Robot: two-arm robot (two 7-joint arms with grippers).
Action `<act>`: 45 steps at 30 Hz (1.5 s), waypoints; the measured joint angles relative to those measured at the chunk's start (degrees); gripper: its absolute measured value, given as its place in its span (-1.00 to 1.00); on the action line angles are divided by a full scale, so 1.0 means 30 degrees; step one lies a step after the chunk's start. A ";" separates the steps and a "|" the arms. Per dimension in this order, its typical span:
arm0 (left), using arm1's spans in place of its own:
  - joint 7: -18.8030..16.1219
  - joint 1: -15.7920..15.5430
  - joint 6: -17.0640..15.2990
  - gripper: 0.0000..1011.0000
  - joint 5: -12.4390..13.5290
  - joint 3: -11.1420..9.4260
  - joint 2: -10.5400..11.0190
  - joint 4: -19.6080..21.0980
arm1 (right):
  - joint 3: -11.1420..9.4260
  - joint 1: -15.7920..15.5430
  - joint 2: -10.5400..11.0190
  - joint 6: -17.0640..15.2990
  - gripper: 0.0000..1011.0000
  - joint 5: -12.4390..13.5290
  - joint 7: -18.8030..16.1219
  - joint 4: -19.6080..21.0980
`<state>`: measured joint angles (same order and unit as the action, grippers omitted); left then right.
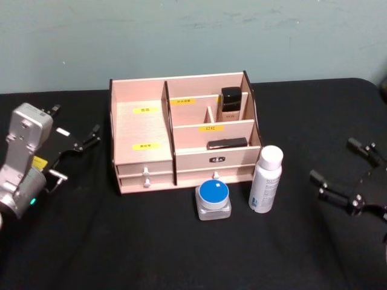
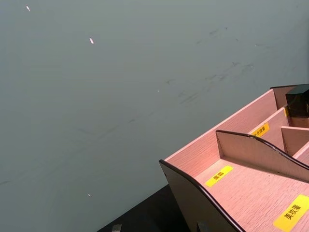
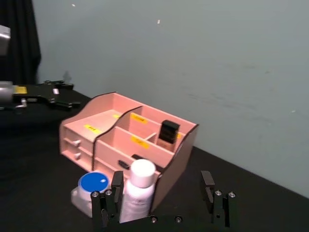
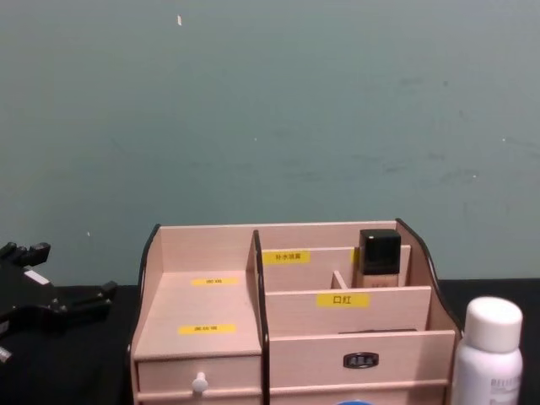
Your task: Pick up the facial cleanser and watermelon frost from the table and place them into the tiered storage box.
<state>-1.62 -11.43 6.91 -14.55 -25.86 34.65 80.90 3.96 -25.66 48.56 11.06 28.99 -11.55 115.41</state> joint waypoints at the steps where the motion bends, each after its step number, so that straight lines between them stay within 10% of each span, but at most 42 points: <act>1: 0.0000 0.0000 0.0000 1.00 0.0000 0.0000 0.0001 0.0000 | -0.0022 -0.0095 0.0004 0.0022 0.98 0.0028 -0.0092 0.0035; 9: 0.0001 -0.0001 0.0000 1.00 0.0000 0.0001 0.0000 0.0000 | 0.0422 -0.0138 -0.0159 -0.0433 0.98 -0.0032 -0.0826 -0.0120; 24: 0.0000 0.0000 0.0000 1.00 0.0001 0.0000 0.0000 0.0000 | 0.2612 0.3170 -0.1544 -0.3600 0.98 -0.1056 -0.1673 -0.2158; 45: 0.0000 0.0000 0.0000 1.00 0.0000 0.0000 0.0000 0.0001 | 0.3670 0.6365 -0.3676 -0.5675 0.98 -0.1750 -0.2956 -0.4548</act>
<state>-1.62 -11.43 6.91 -14.55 -25.86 34.64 80.90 14.97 -6.56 37.53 -5.97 23.74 -20.42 101.77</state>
